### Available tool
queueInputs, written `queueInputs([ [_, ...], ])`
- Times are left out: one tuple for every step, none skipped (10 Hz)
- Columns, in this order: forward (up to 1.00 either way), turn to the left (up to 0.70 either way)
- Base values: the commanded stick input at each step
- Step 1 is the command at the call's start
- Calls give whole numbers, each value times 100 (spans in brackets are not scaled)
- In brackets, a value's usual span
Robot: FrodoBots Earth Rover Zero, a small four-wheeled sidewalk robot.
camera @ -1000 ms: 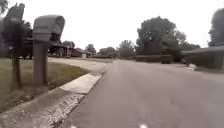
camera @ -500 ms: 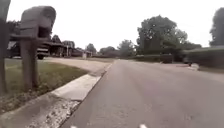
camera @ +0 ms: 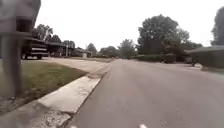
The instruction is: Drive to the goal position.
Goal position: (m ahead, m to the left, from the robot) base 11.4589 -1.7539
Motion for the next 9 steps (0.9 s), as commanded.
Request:
queueInputs([
  [70, 0],
  [70, 0],
  [70, 0],
  [70, 0],
  [70, 0],
  [70, 0],
  [70, 0],
  [70, 0],
  [70, 0],
])
